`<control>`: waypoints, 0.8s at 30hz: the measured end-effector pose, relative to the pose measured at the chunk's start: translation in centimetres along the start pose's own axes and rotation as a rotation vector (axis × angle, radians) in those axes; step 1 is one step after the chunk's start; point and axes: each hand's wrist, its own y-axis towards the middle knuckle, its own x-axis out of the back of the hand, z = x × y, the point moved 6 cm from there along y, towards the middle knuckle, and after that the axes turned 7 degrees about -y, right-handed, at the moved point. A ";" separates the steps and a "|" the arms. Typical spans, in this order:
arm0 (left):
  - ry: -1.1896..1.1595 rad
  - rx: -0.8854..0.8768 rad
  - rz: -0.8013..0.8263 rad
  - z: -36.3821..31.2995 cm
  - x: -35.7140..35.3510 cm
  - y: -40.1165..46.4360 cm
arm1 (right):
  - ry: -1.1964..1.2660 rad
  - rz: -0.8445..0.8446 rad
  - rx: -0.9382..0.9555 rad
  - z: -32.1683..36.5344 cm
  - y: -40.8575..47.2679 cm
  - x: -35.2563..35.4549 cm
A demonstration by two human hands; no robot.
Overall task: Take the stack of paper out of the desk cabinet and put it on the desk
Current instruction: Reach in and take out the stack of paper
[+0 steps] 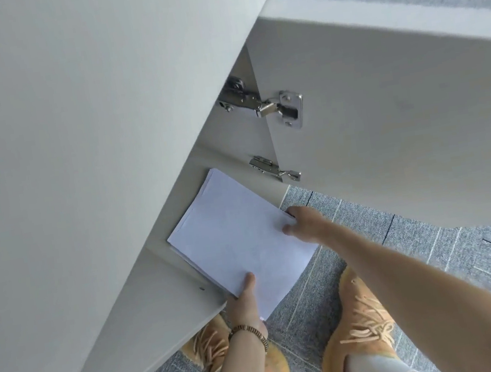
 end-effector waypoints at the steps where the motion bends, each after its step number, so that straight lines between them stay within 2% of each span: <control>1: 0.023 -0.029 0.015 -0.5 0.4 -0.8 | 0.021 0.000 -0.001 0.0 -1.0 0.0; 6: 0.126 -0.051 0.124 -1.7 2.7 -5.8 | 0.059 -0.001 0.000 0.8 -8.2 1.3; 10: 0.174 -0.045 0.174 0.4 5.6 -8.4 | 0.120 -0.018 -0.008 1.2 -16.5 3.8; 16: 0.107 -0.159 0.379 -3.4 8.3 -24.6 | 0.204 -0.173 0.007 1.4 -31.9 9.4; 21: 0.078 -0.261 0.502 -4.1 11.3 -35.9 | 0.294 -0.320 0.039 -0.2 -43.5 12.4; 24: 0.120 -0.426 0.535 -4.5 13.5 -42.0 | 0.344 -0.420 0.108 -0.2 -50.6 14.1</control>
